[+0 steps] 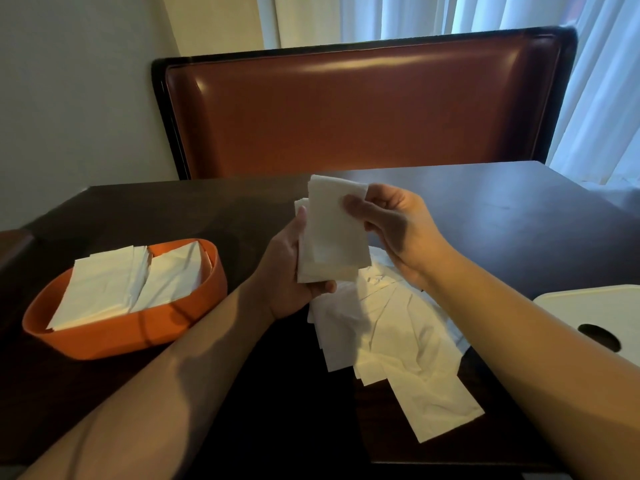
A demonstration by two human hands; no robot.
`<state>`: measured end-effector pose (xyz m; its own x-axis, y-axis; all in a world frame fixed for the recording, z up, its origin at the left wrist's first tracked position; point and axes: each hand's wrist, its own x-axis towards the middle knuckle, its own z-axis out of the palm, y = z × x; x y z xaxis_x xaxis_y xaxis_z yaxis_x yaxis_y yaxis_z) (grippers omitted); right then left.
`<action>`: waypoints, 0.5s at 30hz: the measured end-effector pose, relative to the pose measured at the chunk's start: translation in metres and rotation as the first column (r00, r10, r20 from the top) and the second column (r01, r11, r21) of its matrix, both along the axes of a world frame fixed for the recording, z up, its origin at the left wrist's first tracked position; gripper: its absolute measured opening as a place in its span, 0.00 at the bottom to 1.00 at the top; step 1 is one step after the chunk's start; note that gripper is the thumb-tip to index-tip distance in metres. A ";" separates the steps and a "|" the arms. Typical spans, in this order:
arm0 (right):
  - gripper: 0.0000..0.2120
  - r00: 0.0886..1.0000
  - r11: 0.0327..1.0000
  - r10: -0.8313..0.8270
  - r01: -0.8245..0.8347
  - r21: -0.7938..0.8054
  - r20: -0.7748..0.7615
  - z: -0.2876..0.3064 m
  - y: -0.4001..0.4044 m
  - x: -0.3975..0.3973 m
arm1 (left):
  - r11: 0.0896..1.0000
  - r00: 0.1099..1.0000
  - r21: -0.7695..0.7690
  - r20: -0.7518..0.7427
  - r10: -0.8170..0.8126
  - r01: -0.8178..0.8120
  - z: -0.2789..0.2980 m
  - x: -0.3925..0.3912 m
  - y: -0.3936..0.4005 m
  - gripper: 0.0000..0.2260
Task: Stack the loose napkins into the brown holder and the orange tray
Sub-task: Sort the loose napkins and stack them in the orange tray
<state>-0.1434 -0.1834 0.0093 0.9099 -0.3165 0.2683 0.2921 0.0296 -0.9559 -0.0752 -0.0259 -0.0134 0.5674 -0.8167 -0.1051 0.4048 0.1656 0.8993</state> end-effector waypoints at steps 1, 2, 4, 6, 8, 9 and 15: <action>0.09 0.999 0.999 -0.037 0.037 -0.038 0.008 0.000 0.001 -0.001 | 0.999 0.999 -0.012 -0.010 -0.043 0.043 -0.001 0.000 0.000 0.29; 0.10 0.998 0.996 -0.060 0.061 -0.062 0.016 -0.001 0.002 -0.001 | 0.996 0.996 -0.021 -0.020 -0.082 0.082 -0.002 0.000 0.000 0.31; 0.08 0.997 0.994 -0.072 0.073 -0.078 0.009 -0.003 0.004 0.000 | 0.991 0.991 -0.032 -0.034 -0.132 0.131 -0.003 0.000 0.000 0.33; 0.07 0.996 0.992 -0.083 0.080 -0.100 -0.020 -0.004 0.005 0.002 | 0.990 0.990 -0.028 -0.024 -0.140 0.139 -0.003 0.000 0.000 0.35; 0.08 0.994 0.985 -0.103 0.095 -0.147 -0.047 -0.003 0.005 0.004 | 0.991 0.991 -0.030 -0.012 -0.134 0.133 -0.002 0.000 0.000 0.36; 0.09 0.993 0.982 -0.110 0.102 -0.159 -0.048 -0.003 0.005 0.004 | 0.990 0.991 -0.039 -0.008 -0.135 0.135 -0.002 0.001 0.000 0.35; 0.10 0.996 0.991 -0.066 0.058 0.121 0.063 0.009 -0.004 -0.001 | 0.996 0.995 -0.076 0.093 -0.046 0.053 -0.007 0.008 -0.001 0.32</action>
<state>-0.1447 -0.1870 0.0182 0.8690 -0.4047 0.2848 0.3597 0.1214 -0.9251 -0.0674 -0.0270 -0.0199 0.5305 -0.8476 0.0107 0.3308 0.2186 0.9180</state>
